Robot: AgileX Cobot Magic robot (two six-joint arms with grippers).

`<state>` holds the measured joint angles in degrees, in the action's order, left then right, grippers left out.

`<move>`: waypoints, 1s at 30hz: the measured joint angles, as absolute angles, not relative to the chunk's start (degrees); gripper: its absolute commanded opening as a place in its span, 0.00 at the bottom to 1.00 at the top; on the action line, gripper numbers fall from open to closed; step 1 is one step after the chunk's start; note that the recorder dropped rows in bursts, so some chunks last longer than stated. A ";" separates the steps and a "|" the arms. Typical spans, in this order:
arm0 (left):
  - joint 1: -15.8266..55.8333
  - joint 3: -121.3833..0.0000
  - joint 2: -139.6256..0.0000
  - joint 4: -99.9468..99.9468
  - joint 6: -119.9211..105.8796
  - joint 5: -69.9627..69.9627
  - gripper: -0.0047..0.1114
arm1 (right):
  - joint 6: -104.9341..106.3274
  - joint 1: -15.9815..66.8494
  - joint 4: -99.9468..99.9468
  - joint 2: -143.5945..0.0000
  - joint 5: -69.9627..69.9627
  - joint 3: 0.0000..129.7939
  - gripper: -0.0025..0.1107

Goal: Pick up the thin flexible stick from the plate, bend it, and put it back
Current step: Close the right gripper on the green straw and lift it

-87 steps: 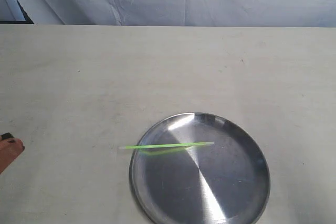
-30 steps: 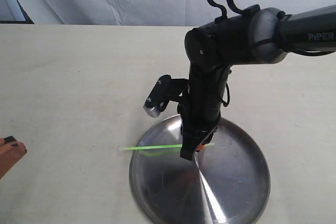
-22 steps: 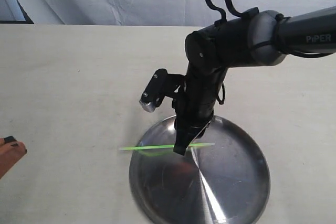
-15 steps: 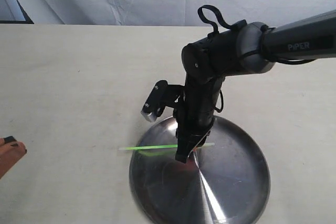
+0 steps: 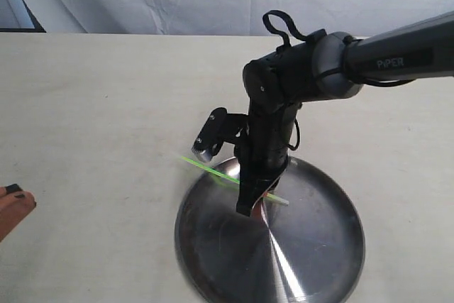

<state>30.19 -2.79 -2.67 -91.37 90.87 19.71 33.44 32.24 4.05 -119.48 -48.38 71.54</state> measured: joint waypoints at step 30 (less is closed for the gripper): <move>30.19 -2.79 -2.67 -91.37 90.87 19.71 0.04 | 32.36 32.17 18.95 -105.22 -54.20 66.46 0.01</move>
